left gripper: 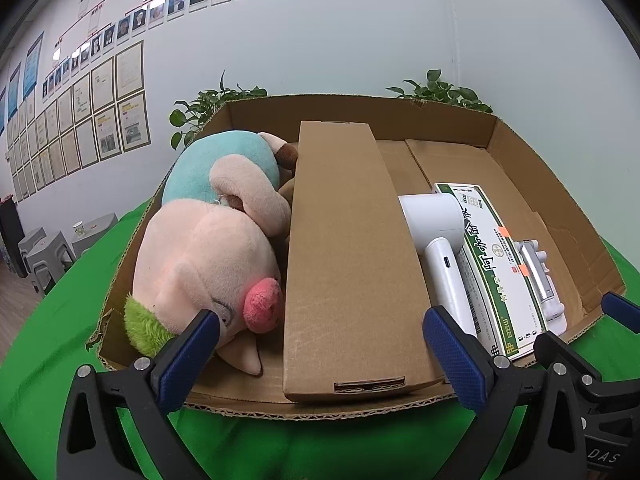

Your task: Organize objects

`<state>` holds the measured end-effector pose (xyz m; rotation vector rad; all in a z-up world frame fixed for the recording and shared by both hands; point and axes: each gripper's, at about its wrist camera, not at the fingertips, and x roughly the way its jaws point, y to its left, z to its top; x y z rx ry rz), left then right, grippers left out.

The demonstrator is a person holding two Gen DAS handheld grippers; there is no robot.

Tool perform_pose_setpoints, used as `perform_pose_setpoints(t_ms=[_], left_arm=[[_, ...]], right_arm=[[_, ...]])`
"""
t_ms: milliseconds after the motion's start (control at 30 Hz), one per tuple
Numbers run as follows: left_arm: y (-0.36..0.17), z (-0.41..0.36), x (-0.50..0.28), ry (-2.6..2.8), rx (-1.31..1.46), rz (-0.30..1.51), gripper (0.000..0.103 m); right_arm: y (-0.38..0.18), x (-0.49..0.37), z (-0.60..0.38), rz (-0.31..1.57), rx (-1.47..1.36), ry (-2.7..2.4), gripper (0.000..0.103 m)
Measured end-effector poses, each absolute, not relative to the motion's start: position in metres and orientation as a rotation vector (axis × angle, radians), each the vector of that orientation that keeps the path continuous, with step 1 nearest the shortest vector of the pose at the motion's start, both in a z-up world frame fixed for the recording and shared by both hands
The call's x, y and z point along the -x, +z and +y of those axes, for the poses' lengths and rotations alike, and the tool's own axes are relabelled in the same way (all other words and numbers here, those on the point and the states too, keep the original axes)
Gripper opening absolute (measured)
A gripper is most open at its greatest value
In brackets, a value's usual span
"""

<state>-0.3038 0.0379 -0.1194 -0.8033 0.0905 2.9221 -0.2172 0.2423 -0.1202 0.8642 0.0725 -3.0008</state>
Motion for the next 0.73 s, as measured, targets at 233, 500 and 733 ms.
perform_pose_setpoints(t_ms=[233,500,733], left_arm=[[-0.1193,0.0389,0.3027,2.927,0.800,0.101,0.103],[-0.1194,0.0391,0.3027,2.929,0.799,0.104,0.103],[-0.1187,0.0428,0.3006,2.950,0.786,0.146,0.103]], right_arm=[[-0.1199,0.2165,0.2425,0.072,-0.865,-3.001,0.103],[-0.1199,0.2161,0.2425,0.072,-0.865,-3.001,0.103],[-0.1201,0.2154,0.2431,0.070,-0.864,-2.999,0.103]])
